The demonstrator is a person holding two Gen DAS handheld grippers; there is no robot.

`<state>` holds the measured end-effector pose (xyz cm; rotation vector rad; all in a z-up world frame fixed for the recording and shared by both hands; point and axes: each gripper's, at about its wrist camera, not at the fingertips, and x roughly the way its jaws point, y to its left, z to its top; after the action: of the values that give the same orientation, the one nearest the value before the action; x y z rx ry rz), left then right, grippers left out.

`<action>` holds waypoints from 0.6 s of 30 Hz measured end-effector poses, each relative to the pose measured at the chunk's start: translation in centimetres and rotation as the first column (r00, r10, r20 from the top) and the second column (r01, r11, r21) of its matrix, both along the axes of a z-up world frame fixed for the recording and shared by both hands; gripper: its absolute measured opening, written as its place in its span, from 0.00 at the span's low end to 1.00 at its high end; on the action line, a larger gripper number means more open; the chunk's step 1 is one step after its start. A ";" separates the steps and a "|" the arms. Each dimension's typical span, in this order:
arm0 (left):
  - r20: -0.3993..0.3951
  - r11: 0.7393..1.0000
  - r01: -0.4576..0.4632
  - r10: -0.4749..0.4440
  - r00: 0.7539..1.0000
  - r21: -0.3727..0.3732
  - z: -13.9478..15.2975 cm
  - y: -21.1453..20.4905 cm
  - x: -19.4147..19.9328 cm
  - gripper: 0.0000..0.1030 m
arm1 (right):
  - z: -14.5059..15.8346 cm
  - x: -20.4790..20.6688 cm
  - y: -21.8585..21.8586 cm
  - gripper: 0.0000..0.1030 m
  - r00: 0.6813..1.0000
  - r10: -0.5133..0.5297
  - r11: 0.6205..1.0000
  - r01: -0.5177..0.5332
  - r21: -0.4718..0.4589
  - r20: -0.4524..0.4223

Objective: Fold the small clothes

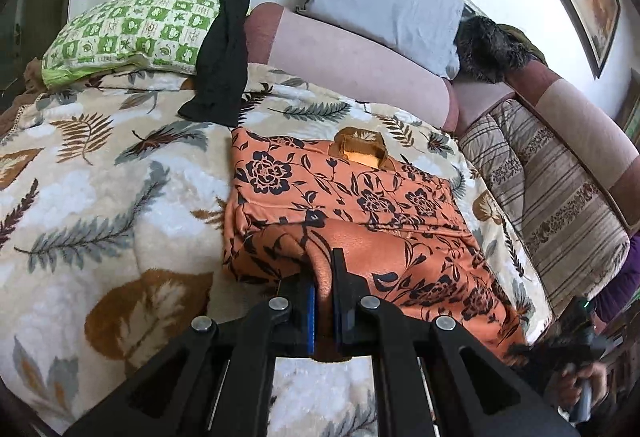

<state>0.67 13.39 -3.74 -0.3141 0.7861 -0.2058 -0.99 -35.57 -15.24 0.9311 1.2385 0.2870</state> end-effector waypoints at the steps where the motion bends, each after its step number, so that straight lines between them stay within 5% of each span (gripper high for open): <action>1: 0.000 1.000 0.007 -0.007 1.000 -0.003 0.3 0.0 -0.4 0.06 | 0.8 0.1 -0.3 0.07 1.000 -0.009 1.000 0.008 0.024 0.027; 7: 0.057 0.997 0.070 -0.068 0.996 -0.038 4.4 -0.1 0.4 0.06 | 8.6 4.9 -2.1 0.07 0.972 -0.042 0.989 0.008 0.147 0.231; 9: 0.065 0.994 0.061 -0.056 0.996 -0.088 5.3 0.8 4.0 0.06 | 11.7 9.7 -3.2 0.07 0.951 -0.057 0.985 0.004 0.172 0.305; 12: 0.045 0.998 0.005 -0.002 0.999 -0.067 4.4 2.0 10.2 0.11 | 14.2 17.8 -4.6 0.08 0.924 -0.078 0.974 -0.009 0.225 0.375; 14: -0.072 0.997 -0.049 0.045 0.996 -0.057 0.6 3.2 16.9 0.53 | 13.2 24.4 -4.6 0.14 0.926 -0.050 0.988 -0.008 0.153 0.374; 15: -0.135 0.998 -0.051 0.046 0.990 -0.032 -1.5 3.5 19.4 0.59 | 11.7 27.1 -4.4 0.39 0.942 -0.048 0.993 0.008 0.120 0.333; 16: -0.178 0.996 -0.084 0.084 0.980 0.005 -3.4 4.0 21.3 0.59 | 9.7 28.9 -4.2 0.81 0.960 -0.046 0.997 0.026 0.076 0.277; 18: -0.167 0.987 -0.141 0.153 0.974 0.078 -5.2 5.0 22.2 0.59 | 6.1 30.3 -4.0 0.86 0.977 -0.081 0.997 0.083 -0.002 0.197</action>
<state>22.84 18.34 -8.94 -0.3299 0.9352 -0.0129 29.28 -39.61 -9.15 0.9197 1.0166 0.2995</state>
